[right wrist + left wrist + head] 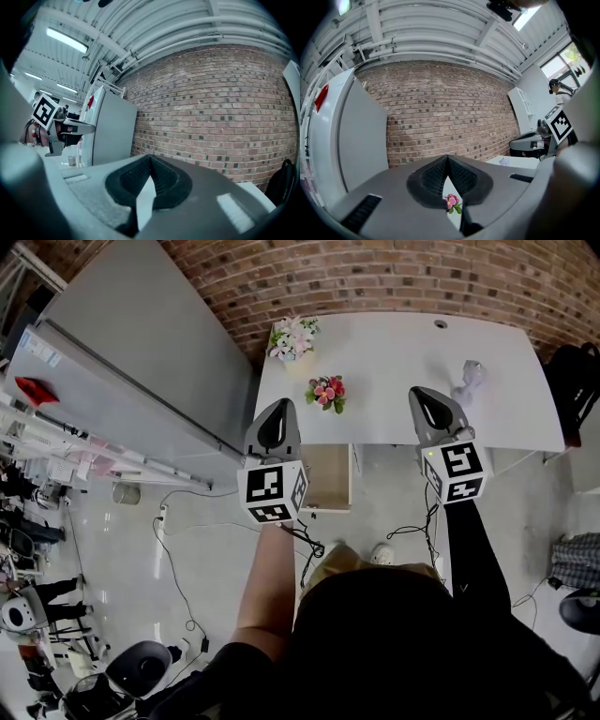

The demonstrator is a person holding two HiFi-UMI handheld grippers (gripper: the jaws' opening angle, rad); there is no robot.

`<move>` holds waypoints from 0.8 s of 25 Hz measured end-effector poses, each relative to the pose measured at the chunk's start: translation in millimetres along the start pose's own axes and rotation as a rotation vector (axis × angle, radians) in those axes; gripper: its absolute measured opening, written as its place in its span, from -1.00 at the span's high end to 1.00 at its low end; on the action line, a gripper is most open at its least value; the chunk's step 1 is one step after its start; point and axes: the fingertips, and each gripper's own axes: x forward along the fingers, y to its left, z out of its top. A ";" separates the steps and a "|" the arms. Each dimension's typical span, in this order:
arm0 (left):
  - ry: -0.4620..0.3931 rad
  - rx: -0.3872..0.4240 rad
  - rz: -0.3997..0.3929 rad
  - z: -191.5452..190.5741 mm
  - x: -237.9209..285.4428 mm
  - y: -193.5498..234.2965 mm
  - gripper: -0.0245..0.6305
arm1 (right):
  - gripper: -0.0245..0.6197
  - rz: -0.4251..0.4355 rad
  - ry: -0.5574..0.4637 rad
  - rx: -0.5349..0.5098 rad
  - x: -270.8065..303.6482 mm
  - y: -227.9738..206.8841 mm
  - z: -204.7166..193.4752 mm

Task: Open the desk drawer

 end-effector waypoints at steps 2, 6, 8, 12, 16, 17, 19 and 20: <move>0.001 0.000 0.002 -0.4 1.4 0.7 0.90 | 0.92 0.001 -0.001 0.001 0.4 -1.3 -0.2; -0.003 0.007 0.008 0.1 2.8 1.0 0.90 | 0.92 0.005 -0.002 -0.001 1.1 -1.9 -1.0; -0.001 0.010 0.008 0.2 3.3 1.5 0.90 | 0.92 0.008 -0.001 -0.002 1.7 -1.2 -1.0; 0.000 0.014 0.007 1.0 3.3 2.0 0.90 | 0.92 0.011 -0.021 -0.074 -0.4 3.2 6.6; 0.002 0.017 0.006 -0.8 4.0 1.0 0.90 | 0.92 0.004 -0.030 -0.076 -0.2 1.0 7.5; 0.002 0.016 0.005 -1.1 4.0 1.0 0.90 | 0.92 0.004 -0.030 -0.072 -0.1 0.4 7.1; 0.001 0.015 0.004 -0.6 3.4 2.4 0.90 | 0.92 0.007 -0.029 -0.069 0.4 1.3 7.2; 0.002 0.015 0.005 -0.3 3.0 3.4 0.90 | 0.92 0.011 -0.029 -0.069 0.9 2.5 7.6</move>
